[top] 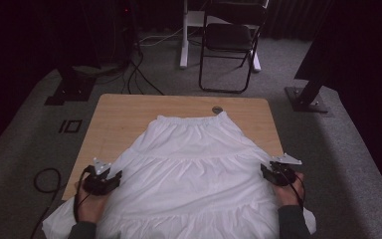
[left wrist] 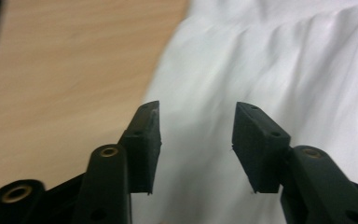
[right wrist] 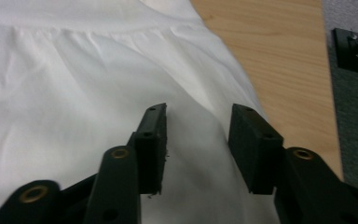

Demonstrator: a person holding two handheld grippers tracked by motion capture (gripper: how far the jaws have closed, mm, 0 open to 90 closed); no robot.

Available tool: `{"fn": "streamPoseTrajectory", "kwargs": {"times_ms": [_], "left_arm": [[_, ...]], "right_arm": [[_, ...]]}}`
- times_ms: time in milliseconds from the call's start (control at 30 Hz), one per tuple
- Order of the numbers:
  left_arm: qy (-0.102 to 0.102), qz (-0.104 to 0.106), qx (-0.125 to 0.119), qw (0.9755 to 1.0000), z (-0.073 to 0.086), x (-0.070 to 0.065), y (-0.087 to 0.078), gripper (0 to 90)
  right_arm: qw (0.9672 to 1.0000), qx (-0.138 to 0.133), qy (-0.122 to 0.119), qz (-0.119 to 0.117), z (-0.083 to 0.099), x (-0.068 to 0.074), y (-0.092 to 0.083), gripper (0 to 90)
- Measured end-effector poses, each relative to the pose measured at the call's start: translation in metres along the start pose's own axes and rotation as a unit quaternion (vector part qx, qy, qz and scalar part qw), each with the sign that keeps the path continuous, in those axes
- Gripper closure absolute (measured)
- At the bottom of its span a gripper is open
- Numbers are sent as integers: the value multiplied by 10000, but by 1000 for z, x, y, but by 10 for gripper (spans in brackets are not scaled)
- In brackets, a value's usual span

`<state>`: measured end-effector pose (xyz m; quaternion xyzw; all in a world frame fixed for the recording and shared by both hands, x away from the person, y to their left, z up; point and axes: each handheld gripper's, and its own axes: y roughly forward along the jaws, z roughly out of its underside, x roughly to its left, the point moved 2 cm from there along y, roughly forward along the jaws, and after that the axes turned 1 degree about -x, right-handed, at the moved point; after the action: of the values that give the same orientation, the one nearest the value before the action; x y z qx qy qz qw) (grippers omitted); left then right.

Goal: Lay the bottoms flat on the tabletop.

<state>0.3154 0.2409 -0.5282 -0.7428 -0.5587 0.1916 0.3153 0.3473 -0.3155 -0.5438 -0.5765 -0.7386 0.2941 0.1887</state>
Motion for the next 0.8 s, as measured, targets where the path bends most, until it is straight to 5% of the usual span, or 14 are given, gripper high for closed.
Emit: {"fn": "streamPoseTrajectory", "kwargs": {"times_ms": [233, 400, 500, 567, 800], "left_arm": [[103, 168, 122, 9997, -16, -27, 45, 486], [52, 250, 44, 9997, -24, -29, 61, 498], [-19, 408, -15, 9992, -27, -27, 65, 686], [81, 330, 6, 9994, -31, -28, 69, 847], [137, -63, -141, 9998, -43, -18, 86, 869]], "right_arm": [[9998, 173, 9, -77, -2, 1, 15, 506], [9994, 188, 208, -213, 0, -2, 23, 517], [9994, 119, 194, -258, -2, -1, 25, 631], [9994, 109, 169, -273, -4, -1, 27, 738], [9993, 82, 104, -349, -15, 1, 39, 846]]}}
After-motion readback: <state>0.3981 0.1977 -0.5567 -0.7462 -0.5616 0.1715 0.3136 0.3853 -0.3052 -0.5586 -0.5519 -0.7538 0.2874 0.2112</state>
